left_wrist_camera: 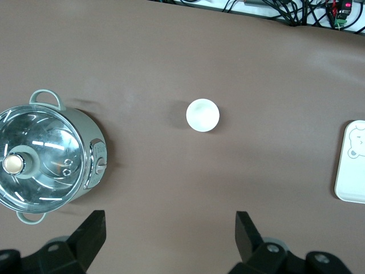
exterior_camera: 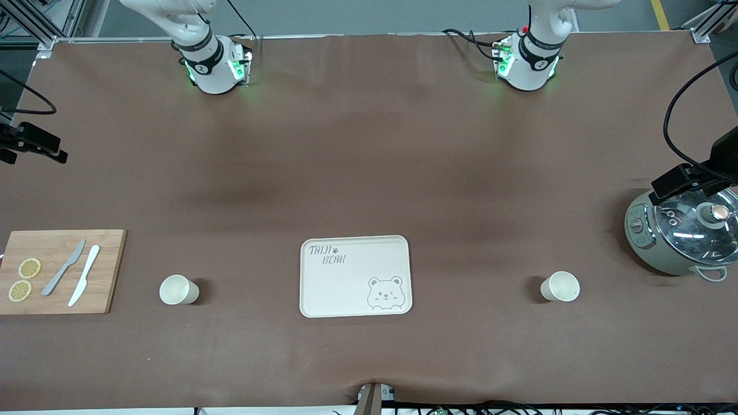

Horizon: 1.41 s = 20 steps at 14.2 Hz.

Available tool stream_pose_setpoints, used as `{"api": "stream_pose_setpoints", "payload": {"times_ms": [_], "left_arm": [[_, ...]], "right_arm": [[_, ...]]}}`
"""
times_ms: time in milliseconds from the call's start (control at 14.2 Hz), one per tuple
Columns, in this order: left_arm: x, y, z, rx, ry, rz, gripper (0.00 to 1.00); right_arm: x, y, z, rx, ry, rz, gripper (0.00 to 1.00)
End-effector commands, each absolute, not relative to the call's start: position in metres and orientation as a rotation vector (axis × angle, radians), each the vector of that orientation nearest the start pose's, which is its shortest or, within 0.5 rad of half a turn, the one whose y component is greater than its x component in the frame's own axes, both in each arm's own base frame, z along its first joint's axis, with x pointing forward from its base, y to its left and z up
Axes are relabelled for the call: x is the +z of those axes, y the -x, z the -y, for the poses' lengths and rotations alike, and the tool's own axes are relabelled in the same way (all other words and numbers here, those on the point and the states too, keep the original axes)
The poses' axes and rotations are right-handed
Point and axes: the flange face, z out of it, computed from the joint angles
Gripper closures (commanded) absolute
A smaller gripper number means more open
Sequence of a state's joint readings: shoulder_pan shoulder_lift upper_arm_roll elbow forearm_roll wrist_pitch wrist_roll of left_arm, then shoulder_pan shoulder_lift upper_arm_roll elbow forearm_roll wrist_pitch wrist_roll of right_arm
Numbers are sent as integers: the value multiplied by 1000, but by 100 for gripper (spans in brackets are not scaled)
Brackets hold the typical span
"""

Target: Place white IKEA cup upright on tray with both arms

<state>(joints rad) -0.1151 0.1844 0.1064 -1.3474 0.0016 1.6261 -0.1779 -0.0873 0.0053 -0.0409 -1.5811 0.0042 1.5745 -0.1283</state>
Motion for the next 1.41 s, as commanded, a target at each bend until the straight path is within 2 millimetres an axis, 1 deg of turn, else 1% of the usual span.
{"api": "stream_pose_setpoints", "payload": {"times_ms": [0, 141, 212, 424, 565, 706, 918, 1059, 1129, 1271, 1341], "left_arm": [[633, -610, 16, -152, 3100, 240, 0], [634, -611, 11, -153, 3104, 238, 0], [632, -611, 11, -149, 3101, 237, 0], [627, -612, 5, -127, 3104, 254, 0], [610, -611, -3, -58, 3102, 271, 0], [584, -620, -2, 3, 3095, 267, 0], [545, -639, 0, 23, 3079, 256, 0], [515, -651, -1, 26, 3072, 253, 0], [497, -657, -1, 26, 3068, 249, 0], [469, -667, -2, -15, 3068, 241, 0], [454, -672, 0, -20, 3068, 239, 0]], "right_arm": [[620, -551, 70, -4, 3123, 7, 0], [621, -551, 71, -9, 3124, 5, 0], [620, -551, 75, -7, 3122, -7, 0], [619, -551, 81, -2, 3122, -34, 0], [618, -549, 84, 17, 3120, -50, 0], [618, -550, 78, 18, 3121, -34, 0], [613, -554, 79, 15, 3119, -39, 0], [608, -560, 75, 8, 3120, -27, 0], [607, -564, 74, -18, 3122, -40, 0], [588, -578, 73, 9, 3118, -148, 0], [576, -590, 72, 17, 3118, -170, 0]]}}
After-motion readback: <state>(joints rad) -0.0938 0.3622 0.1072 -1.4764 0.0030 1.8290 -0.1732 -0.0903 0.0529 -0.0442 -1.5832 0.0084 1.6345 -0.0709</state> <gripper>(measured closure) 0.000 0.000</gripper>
